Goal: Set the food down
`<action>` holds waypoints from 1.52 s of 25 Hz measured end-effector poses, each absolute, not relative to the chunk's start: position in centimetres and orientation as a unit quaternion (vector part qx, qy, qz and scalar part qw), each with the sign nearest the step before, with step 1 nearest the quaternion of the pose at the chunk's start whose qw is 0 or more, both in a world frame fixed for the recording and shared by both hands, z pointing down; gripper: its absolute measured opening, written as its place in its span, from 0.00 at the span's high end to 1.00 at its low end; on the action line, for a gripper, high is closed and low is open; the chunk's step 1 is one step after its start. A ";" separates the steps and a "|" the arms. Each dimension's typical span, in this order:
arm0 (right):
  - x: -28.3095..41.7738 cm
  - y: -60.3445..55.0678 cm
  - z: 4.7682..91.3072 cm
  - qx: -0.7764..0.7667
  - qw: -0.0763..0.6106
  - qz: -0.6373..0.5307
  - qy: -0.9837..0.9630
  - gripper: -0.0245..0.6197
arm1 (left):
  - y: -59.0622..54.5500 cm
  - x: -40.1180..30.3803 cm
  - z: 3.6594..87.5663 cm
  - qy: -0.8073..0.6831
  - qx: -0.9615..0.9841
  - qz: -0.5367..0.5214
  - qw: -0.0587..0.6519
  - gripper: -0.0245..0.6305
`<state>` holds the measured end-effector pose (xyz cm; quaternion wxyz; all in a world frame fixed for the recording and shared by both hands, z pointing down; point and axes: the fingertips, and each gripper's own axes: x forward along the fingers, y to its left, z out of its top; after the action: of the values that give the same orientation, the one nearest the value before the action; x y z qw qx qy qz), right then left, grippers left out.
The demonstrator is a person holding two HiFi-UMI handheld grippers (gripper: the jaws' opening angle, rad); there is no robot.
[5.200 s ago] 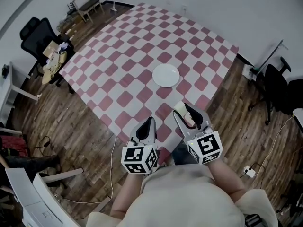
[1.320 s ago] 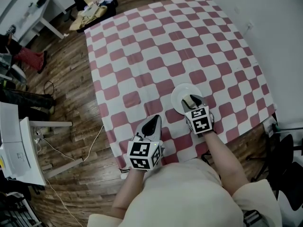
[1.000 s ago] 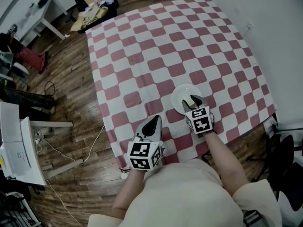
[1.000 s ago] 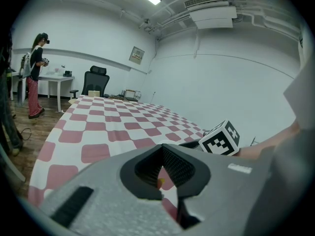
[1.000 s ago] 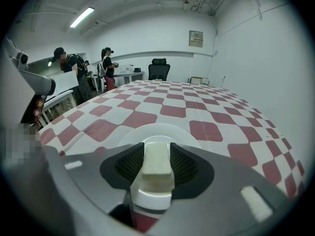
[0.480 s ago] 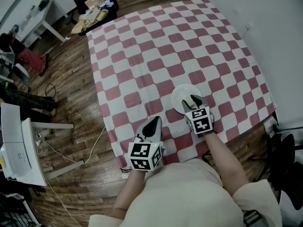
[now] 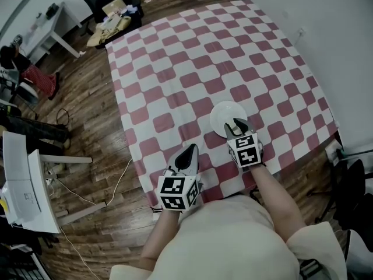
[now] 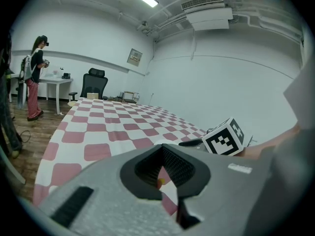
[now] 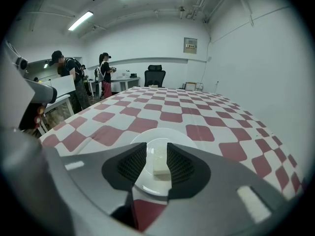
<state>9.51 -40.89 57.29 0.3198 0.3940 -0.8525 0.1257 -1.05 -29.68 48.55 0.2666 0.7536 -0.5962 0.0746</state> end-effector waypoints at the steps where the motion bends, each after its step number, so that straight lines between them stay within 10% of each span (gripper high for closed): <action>1: 9.6 -40.7 57.3 0.396 0.320 0.127 -0.851 0.75 | -29.5 -1.1 48.5 -0.595 0.754 0.075 0.267 0.95; 17: 10.3 -36.9 54.4 0.450 0.278 0.126 -0.839 0.95 | -26.9 -1.4 48.2 -0.572 0.773 0.078 0.262 0.95; 38: 7.6 -27.9 49.3 0.497 0.205 0.135 -0.832 0.95 | -21.0 -4.2 47.9 -0.520 0.810 0.092 0.255 0.95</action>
<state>7.63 -27.85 49.27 0.2055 0.4969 -0.8322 0.1352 -4.16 -21.05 47.86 0.2546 0.8102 -0.5199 0.0918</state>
